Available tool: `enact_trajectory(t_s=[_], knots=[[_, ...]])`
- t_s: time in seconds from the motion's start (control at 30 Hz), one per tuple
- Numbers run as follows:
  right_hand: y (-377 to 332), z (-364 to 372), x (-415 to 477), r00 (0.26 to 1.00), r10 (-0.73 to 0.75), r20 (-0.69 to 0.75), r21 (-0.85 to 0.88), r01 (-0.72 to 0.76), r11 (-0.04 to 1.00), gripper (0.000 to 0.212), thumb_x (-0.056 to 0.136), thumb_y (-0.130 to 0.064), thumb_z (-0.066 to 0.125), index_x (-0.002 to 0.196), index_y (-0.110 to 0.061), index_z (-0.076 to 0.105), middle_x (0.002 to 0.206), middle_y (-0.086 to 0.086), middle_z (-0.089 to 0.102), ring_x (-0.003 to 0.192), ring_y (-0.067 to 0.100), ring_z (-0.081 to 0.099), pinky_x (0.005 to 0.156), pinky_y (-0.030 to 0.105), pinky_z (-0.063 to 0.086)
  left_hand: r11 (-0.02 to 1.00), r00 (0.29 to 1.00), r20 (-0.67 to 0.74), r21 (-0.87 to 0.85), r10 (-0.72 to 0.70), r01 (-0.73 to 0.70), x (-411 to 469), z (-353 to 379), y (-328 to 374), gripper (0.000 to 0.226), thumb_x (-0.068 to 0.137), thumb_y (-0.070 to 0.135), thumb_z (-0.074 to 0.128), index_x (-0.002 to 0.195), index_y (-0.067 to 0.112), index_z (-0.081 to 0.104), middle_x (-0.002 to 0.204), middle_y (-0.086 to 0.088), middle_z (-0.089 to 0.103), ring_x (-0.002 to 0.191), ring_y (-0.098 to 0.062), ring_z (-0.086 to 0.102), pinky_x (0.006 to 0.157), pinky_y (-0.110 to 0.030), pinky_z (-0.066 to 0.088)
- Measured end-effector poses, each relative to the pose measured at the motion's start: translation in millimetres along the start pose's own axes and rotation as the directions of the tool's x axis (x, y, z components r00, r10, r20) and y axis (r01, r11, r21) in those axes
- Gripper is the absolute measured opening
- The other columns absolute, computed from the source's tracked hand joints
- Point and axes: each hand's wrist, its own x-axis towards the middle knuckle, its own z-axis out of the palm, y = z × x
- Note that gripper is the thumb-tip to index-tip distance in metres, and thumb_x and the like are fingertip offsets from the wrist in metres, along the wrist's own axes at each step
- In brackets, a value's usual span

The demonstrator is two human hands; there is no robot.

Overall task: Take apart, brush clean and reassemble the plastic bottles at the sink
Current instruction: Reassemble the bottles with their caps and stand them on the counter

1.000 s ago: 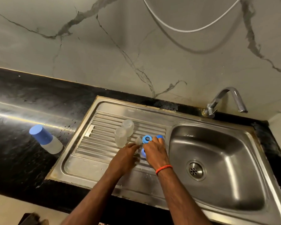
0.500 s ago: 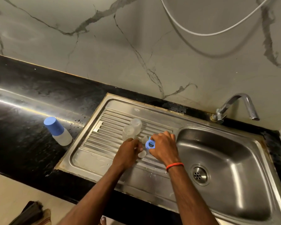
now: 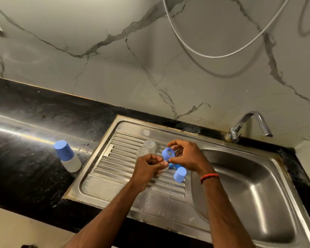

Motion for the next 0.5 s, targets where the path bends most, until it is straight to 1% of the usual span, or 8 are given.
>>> enact_trajectory(t_s=[0.07, 0.13, 0.23, 0.33, 0.4, 0.5], knots=[[-3.3, -5.9, -1.9, 1.0, -0.02, -0.012, 0.026, 0.02, 0.999, 0.048, 0.072, -0.014, 0.085, 0.115, -0.024, 0.065, 0.102, -0.001, 0.07, 0.087, 0.014, 0.068, 0.076, 0.024, 0.059, 0.995, 1.0, -0.014, -0.097, -0.009, 0.007, 1.5, 2.1, 5.9, 0.03, 0.06, 0.02, 0.089, 0.081, 0.006, 0.073, 0.071, -0.013, 0.07, 0.065, -0.024, 0.059, 0.062, -0.031, 0.049], [-6.5, -9.3, -3.3, 0.999, -0.03, -0.015, 0.043, 0.031, 0.999, 0.046, 0.073, -0.013, 0.084, 0.114, -0.025, 0.066, 0.102, -0.001, 0.07, 0.087, 0.016, 0.068, 0.076, 0.024, 0.059, 0.988, 1.0, -0.021, -0.153, -0.004, 0.0, 3.1, 2.3, 9.1, 0.022, 0.064, 0.016, 0.087, 0.081, 0.009, 0.074, 0.074, -0.013, 0.07, 0.069, -0.024, 0.061, 0.067, -0.032, 0.051], [-11.1, -12.0, -5.6, 0.999, -0.053, -0.012, 0.064, 0.053, 0.997, 0.046, 0.073, -0.012, 0.084, 0.115, -0.022, 0.067, 0.1, -0.002, 0.07, 0.087, 0.015, 0.067, 0.072, 0.018, 0.057, 0.982, 0.999, -0.037, -0.188, 0.011, -0.018, 4.2, 2.0, 11.9, 0.016, 0.079, 0.004, 0.079, 0.095, 0.004, 0.075, 0.088, -0.017, 0.075, 0.081, -0.028, 0.066, 0.079, -0.038, 0.055], [-13.0, -11.1, -6.1, 0.997, -0.076, 0.003, 0.055, 0.075, 0.996, 0.046, 0.073, -0.014, 0.085, 0.114, -0.023, 0.067, 0.099, -0.004, 0.07, 0.084, 0.013, 0.066, 0.068, 0.014, 0.054, 0.982, 0.999, -0.021, -0.182, 0.045, -0.048, 5.4, 0.9, 16.4, 0.019, 0.084, -0.001, 0.073, 0.101, 0.006, 0.074, 0.098, -0.016, 0.077, 0.091, -0.03, 0.071, 0.089, -0.044, 0.057], [-13.6, -8.3, -5.0, 0.997, -0.083, -0.005, 0.047, 0.083, 0.995, 0.047, 0.073, -0.018, 0.086, 0.115, -0.022, 0.067, 0.099, -0.004, 0.07, 0.083, 0.015, 0.067, 0.069, 0.015, 0.055, 0.984, 0.997, -0.002, -0.157, 0.079, -0.078, 5.8, -0.1, 21.2, 0.025, 0.082, -0.001, 0.074, 0.105, 0.009, 0.073, 0.102, -0.014, 0.077, 0.097, -0.033, 0.073, 0.09, -0.045, 0.058], [-14.2, -3.5, -2.7, 0.996, -0.087, -0.022, 0.048, 0.088, 0.995, 0.048, 0.073, -0.02, 0.087, 0.116, -0.021, 0.066, 0.098, -0.003, 0.07, 0.083, 0.014, 0.067, 0.072, 0.016, 0.056, 0.985, 0.995, 0.03, -0.148, 0.096, -0.091, 6.3, -3.2, 24.7, 0.034, 0.082, -0.003, 0.073, 0.114, 0.009, 0.069, 0.107, -0.013, 0.076, 0.101, -0.032, 0.073, 0.09, -0.043, 0.059]])
